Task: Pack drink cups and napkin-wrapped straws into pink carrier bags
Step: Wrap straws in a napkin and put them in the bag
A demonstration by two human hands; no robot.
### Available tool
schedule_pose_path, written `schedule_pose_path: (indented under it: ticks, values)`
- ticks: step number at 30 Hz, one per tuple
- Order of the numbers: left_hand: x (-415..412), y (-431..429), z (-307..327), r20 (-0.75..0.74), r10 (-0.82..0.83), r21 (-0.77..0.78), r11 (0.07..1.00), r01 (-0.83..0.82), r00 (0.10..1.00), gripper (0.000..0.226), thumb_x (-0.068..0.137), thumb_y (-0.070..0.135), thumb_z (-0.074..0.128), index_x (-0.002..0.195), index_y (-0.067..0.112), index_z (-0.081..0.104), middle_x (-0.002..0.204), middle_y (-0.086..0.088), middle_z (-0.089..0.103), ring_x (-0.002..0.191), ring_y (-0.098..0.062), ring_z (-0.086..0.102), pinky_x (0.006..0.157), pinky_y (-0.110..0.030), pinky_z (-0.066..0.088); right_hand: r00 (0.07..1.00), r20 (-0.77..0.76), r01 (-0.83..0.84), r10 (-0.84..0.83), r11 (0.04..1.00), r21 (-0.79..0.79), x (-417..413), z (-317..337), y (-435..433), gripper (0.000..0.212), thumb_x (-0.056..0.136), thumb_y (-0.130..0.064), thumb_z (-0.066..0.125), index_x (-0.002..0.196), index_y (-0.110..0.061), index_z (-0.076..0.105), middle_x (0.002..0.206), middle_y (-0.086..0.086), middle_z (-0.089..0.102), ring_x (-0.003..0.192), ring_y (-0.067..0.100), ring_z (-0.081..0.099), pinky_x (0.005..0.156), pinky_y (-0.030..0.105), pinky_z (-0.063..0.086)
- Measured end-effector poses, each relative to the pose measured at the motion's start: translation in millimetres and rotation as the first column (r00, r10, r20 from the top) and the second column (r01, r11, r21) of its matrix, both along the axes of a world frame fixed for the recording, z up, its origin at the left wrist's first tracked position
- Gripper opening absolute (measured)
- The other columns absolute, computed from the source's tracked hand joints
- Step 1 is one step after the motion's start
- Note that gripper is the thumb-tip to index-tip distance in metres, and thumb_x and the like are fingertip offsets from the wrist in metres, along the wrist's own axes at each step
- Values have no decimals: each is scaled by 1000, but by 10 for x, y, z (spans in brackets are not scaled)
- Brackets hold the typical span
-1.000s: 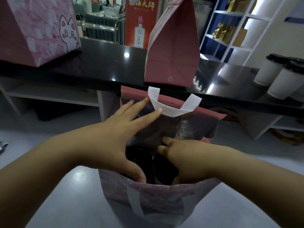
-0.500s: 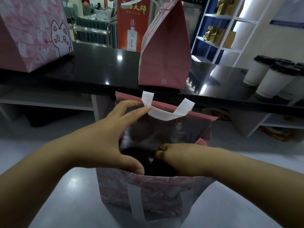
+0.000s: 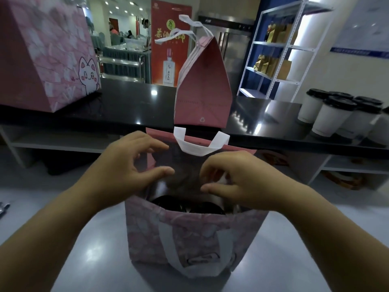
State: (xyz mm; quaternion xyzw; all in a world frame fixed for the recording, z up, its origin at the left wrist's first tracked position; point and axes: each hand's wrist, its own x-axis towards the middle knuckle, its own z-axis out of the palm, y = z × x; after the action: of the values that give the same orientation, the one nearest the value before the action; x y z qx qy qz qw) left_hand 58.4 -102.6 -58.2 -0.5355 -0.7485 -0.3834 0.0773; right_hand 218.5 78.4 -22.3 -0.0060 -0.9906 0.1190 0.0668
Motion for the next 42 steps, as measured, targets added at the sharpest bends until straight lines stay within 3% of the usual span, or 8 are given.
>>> schedule_pose_path:
  ticks: [8,13,19,23,27,33,38,42]
  values:
    - [353,-391,-88,269,206,164,953,-256,941,34,69,58,69,94,36,61,94,16,63,90,2,60,70,-18,48,934,-358,-159,-5,890,-427,-18,56,-505,13,83,-32,67,90,-22,64,77,-16,61,76,1,60,63,12,47]
    - [534,-818,-294,418,322,175,889,-423,850,42,66,62,61,96,32,63,92,13,66,88,2,63,62,-12,51,941,-319,-274,110,800,-533,-147,5,-1006,12,85,-31,66,93,-23,62,81,-13,61,78,3,60,66,14,53]
    - [507,-1399,-679,519,510,51,782,-621,685,52,59,64,54,92,26,67,90,12,67,83,8,60,62,-13,42,940,-197,-339,277,807,-484,-382,-276,-1593,17,88,-40,62,99,-27,61,80,-19,55,78,2,61,66,18,55]
    - [365,-1781,-977,534,605,-50,721,-692,591,24,77,43,70,92,25,66,90,13,66,84,5,60,64,-11,39,958,-71,-279,279,838,-469,-651,-541,-1846,18,88,-44,61,99,-30,60,83,-19,57,78,1,58,64,14,48]
    - [66,-2136,-1237,532,671,-121,664,-738,516,9,82,28,69,89,24,65,88,14,65,81,3,59,65,-11,39,984,42,-139,173,891,-432,-1055,-899,-2046,18,86,-48,62,95,-31,60,86,-17,61,81,4,59,74,32,53]
    - [-562,-2590,-1587,393,760,-231,627,-744,518,22,82,22,69,103,20,64,94,10,58,83,-4,55,77,-19,41,988,151,76,-9,895,-439,-1600,-1326,-2216,16,84,-47,63,89,-32,60,84,-15,61,81,8,59,77,36,53]
    - [-1063,-2781,-1871,214,818,-344,575,-743,534,31,86,15,64,116,11,62,114,-7,56,109,-32,47,91,-35,36,972,198,202,-123,869,-452,-1874,-1543,-2318,18,84,-47,64,91,-31,60,86,-15,62,78,5,59,72,30,51]
    - [-1254,-2843,-2011,172,842,-446,530,-722,512,33,90,15,56,123,13,58,121,-7,51,111,-31,37,92,-37,37,958,225,261,-177,863,-433,-1979,-1644,-2365,18,84,-47,64,91,-31,61,85,-15,62,77,5,59,71,29,51]
